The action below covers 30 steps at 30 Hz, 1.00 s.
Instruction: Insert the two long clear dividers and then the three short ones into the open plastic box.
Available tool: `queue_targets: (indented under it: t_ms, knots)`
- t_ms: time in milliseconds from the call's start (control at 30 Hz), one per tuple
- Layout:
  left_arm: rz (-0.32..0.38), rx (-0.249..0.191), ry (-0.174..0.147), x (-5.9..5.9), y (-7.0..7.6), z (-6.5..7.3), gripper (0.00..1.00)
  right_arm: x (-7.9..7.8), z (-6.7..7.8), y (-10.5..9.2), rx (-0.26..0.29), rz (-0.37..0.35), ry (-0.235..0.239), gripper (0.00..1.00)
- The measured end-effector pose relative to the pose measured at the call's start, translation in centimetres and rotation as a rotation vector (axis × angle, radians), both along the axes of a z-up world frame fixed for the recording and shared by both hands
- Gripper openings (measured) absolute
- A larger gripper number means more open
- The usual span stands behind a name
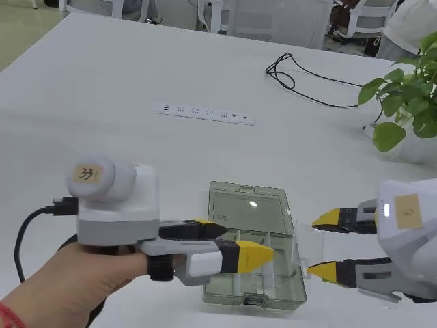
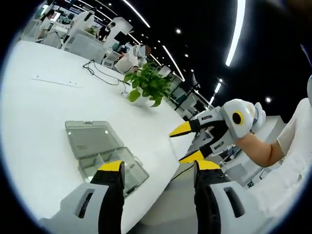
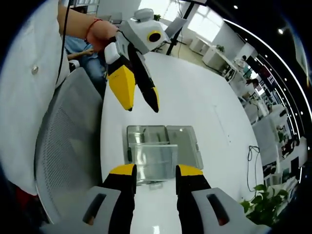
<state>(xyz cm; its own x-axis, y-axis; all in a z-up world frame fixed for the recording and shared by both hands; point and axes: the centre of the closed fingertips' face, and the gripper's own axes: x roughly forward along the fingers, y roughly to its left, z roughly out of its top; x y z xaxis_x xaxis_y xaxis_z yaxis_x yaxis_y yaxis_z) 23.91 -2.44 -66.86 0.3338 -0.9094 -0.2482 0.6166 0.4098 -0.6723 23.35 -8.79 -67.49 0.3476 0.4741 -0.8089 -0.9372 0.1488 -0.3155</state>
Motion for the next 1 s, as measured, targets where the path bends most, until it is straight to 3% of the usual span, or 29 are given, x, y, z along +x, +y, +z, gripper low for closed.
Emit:
queue_targets:
  t_ms: [300,733,1000]
  knots:
    - [0.0,-0.069,0.084,-0.5,-1.3,0.4,0.47,-0.4,0.5,1.2,0.023,0.006,-0.011,0.33]
    - [-0.024,-0.073,0.125,-0.8,-2.5,0.0,0.41,-0.7,0.7,2.1,0.021,0.024,-0.025,0.33]
    - [-0.028,-0.079,0.149,-0.8,-3.0,-0.1,0.3,-0.8,0.7,2.4,0.015,0.036,-0.025,0.33]
